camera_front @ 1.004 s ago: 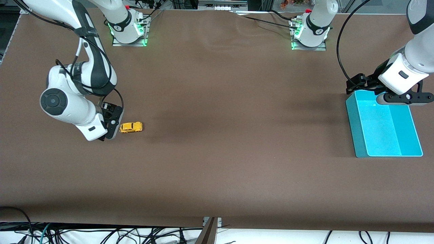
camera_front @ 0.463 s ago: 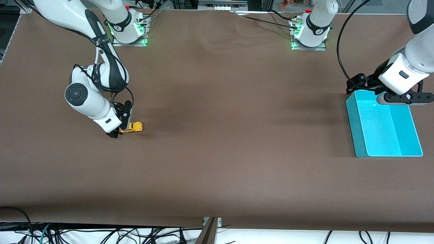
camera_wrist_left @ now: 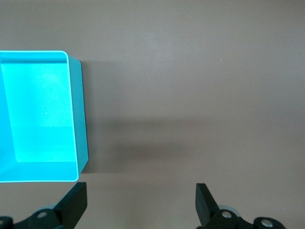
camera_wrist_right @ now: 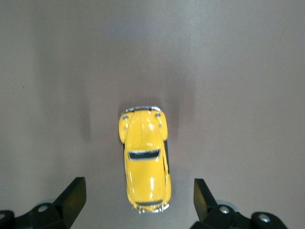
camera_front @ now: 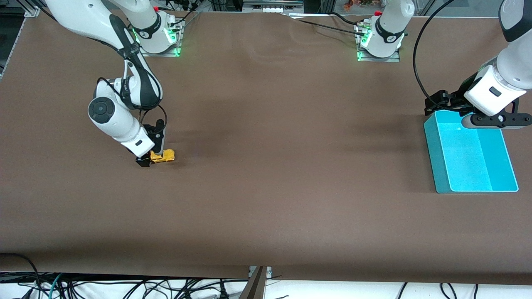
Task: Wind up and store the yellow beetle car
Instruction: 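Close the right gripper around the yellow car's body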
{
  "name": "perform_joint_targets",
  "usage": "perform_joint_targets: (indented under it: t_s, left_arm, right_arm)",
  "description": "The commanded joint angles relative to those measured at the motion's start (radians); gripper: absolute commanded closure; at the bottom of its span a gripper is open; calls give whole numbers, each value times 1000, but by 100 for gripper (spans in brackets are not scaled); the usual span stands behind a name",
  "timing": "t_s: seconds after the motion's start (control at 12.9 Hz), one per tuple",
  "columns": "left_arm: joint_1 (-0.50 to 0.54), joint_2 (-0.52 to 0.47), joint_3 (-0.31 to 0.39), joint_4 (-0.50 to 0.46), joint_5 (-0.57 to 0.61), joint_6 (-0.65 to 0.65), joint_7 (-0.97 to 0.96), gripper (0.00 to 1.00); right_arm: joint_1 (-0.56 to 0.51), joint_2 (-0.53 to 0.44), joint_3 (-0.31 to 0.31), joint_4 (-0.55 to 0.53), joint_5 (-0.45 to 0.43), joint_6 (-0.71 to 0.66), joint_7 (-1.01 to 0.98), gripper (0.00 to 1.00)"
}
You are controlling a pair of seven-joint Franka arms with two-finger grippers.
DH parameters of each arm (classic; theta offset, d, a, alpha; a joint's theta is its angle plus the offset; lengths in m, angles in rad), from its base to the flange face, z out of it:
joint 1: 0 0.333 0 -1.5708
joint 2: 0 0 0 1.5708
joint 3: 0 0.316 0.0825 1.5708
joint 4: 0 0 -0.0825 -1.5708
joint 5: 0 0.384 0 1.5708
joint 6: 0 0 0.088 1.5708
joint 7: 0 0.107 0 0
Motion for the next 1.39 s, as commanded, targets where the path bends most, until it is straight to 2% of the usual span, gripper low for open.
perform_joint_targets:
  t_s: [0.0,0.77,0.85,1.0,1.08,1.24,1.31]
  left_arm:
    - [3,13,2,32,-11,-22,15,0]
    - [3,13,0,30,-11,-22,15,0]
    - [3,13,0,32,-11,-22,15,0]
    - [3,13,0,32,-11,-22,15,0]
    - [3,13,0,32,-11,-22,15,0]
    - [3,13,0,32,-11,-22,15,0]
    - [3,13,0,32,-11,-22,15,0]
  right_arm:
    - [-3,7,11,-25,-1,46,-28,0]
    - [-13,42,13,-25,1,101,-107,1]
    - [-13,42,11,-25,2,101,-107,4]
    - [-14,40,11,-25,2,101,-107,35]
    - [-14,40,11,-25,2,101,-107,43]
    - [-14,40,11,-25,1,101,-107,53]
    - [-14,42,11,-25,2,101,-107,55]
